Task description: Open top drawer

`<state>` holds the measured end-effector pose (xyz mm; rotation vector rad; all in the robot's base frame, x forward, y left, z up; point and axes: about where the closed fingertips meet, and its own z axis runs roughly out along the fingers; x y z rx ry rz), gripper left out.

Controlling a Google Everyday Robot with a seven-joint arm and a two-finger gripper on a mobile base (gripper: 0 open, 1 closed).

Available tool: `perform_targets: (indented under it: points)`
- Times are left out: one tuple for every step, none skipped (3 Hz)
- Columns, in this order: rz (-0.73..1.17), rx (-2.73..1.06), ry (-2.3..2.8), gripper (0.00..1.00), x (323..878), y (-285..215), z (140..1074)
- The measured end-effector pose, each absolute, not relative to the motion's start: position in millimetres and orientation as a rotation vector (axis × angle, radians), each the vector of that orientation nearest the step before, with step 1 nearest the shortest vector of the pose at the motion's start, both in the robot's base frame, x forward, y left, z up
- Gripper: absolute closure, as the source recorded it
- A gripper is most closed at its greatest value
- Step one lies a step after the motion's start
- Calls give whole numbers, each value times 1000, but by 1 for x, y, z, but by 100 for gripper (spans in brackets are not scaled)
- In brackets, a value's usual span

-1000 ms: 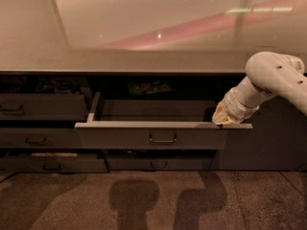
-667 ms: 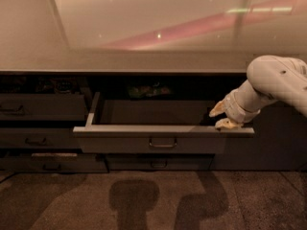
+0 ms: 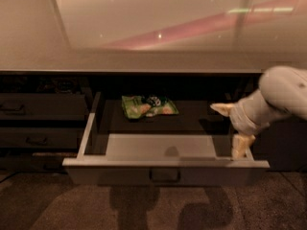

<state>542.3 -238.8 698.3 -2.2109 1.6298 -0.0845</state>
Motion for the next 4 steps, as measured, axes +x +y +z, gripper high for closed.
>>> perform_targets:
  points:
    - [-105,-2152,1641,0,503,-252,684]
    - [-110,-2148,1644,0,501,-253,685]
    - [-129,-2142,1733,0,475,-262,662]
    - [-60,-2165,1780,0,447,-256,632]
